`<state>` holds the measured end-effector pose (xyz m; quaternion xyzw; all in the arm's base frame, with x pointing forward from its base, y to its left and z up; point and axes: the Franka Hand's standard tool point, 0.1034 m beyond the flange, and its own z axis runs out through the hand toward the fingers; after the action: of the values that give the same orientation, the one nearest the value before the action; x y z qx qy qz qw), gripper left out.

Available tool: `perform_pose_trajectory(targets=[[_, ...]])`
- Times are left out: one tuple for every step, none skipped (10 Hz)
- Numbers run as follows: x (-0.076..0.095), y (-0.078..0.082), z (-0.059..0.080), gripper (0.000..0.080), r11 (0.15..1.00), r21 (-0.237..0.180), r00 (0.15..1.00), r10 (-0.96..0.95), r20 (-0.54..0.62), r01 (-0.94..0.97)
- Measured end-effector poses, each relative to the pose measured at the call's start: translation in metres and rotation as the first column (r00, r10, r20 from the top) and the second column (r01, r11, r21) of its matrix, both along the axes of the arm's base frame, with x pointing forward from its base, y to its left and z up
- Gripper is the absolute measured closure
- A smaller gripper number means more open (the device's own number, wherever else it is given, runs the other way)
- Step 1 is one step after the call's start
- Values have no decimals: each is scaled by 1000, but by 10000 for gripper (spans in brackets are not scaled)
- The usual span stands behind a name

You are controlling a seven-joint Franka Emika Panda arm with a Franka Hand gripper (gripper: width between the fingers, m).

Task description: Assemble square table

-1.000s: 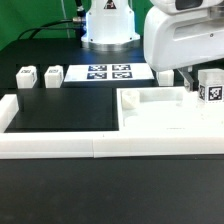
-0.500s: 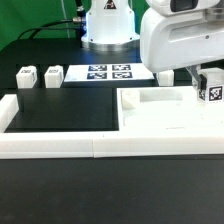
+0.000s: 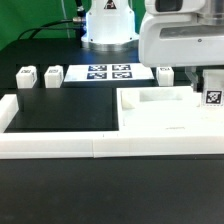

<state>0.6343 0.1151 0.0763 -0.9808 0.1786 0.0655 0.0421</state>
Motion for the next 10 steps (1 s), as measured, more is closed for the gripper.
perform_pose_trajectory(targets=[[0, -1, 0, 503, 988, -12, 988, -152, -13, 152], [2, -1, -1, 503, 962, -25, 963, -271, -9, 271], [4, -2, -2, 503, 921, -29, 922, -388, 9, 388], [3, -2, -2, 502, 887, -37, 887, -461, 16, 461], [2, -2, -2, 502, 845, -45, 846, -532, 22, 533], [1, -1, -2, 502, 809, -48, 810, -586, 27, 586], [-1, 0, -1, 502, 778, -43, 780, -626, 25, 626], [-4, 2, -1, 502, 719, -43, 719, -694, 10, 694], [-6, 2, -1, 502, 684, -43, 685, -729, 0, 728], [-6, 2, -1, 503, 702, -40, 703, -711, 1, 711]])
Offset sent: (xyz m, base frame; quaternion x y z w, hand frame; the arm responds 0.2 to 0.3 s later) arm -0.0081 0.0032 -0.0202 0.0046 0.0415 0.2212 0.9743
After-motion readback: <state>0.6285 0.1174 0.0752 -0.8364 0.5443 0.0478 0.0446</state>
